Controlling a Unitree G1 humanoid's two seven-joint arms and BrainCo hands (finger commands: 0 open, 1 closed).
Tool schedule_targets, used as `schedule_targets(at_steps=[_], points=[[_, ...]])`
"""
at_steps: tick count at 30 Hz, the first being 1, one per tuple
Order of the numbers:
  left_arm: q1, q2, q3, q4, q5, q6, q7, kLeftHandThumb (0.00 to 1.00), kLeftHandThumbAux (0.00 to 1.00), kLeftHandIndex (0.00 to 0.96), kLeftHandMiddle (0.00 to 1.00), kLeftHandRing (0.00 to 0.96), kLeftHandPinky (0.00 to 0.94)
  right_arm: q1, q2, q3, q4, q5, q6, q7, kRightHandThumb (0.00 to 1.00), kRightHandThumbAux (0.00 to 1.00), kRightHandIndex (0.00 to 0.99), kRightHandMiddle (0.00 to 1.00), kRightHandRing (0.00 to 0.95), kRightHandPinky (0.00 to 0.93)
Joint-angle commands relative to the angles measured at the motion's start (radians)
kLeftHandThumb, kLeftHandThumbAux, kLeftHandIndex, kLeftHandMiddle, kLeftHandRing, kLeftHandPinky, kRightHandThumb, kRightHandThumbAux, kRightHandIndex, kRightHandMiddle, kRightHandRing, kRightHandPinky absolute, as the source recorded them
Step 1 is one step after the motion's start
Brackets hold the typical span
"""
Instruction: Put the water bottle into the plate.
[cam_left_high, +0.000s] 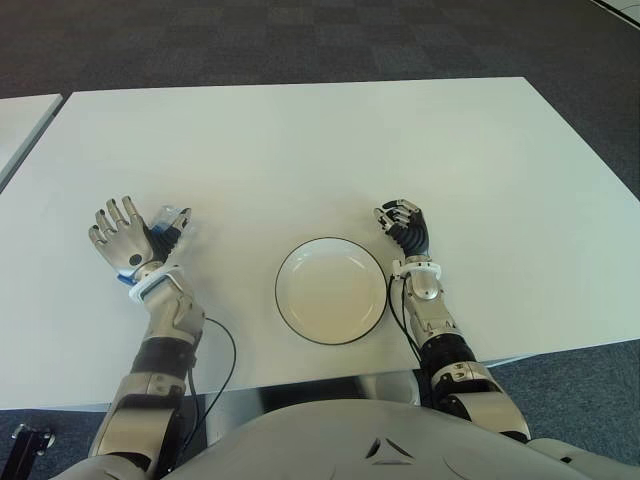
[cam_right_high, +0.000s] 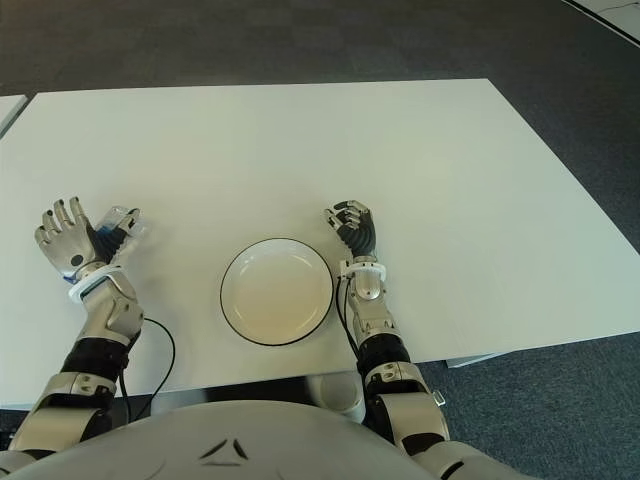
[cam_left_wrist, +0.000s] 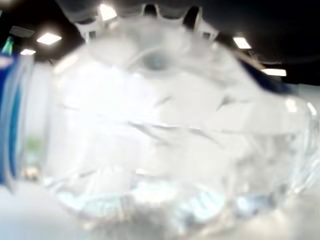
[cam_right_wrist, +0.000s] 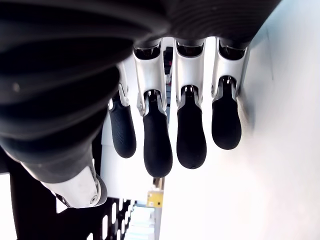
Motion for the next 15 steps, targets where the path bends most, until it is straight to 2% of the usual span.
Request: schedule_targets(at_steps=[1,7,11,15], points=[[-0.056,0.025,-0.041,0.164,-0.045,-0.025,-0.03,0.518,0.08,0.0,0.0,0.0,0.0,0.008,0.0,0.0,0.016,0.002,0.001,0.007,0.709,0.726,0.437,0.652,0.646,0.641],[-0.097,0.046,-0.086,0.283,-0.08,-0.068,-0.04,0.504,0.083,0.0,0.0,0.0,0.0,0.008,0.001,-0.002,0.014,0.003,0.006,0.007,0.709,0.726,0.437,0.652,0.647,0.641],[-0.137,0.063,-0.113,0.426,-0.109,-0.143,-0.05,0.507,0.101,0.0,0.0,0.0,0.0,0.008,0.003,-0.002,0.011,0.002,0.013,0.003,0.709,0.726,0.437,0.65,0.644,0.637],[-0.141,0.083,-0.158,0.422,-0.109,-0.15,-0.125,0.513,0.131,0.0,0.0,0.0,0.0,0.01,0.005,-0.003,0.006,0.001,0.015,-0.002,0.709,0.726,0.436,0.645,0.638,0.629]])
